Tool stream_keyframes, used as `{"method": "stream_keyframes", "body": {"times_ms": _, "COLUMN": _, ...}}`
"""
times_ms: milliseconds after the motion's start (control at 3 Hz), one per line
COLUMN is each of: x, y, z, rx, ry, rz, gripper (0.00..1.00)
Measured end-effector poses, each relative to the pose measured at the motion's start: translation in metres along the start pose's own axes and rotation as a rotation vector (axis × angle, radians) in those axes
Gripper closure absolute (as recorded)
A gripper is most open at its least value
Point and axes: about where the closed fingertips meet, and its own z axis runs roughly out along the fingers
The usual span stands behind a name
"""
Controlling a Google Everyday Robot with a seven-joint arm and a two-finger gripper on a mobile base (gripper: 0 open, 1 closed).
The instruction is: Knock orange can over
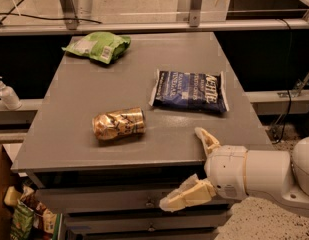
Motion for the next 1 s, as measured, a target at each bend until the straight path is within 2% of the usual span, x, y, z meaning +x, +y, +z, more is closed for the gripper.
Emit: {"method": "stream_keyframes", "body": {"times_ms": 1000, "x": -0.0033, "y": 0.0002, "z": -0.0017, "rx": 0.0, "ry": 0.0, "rz": 0.0, "gripper": 0.0}}
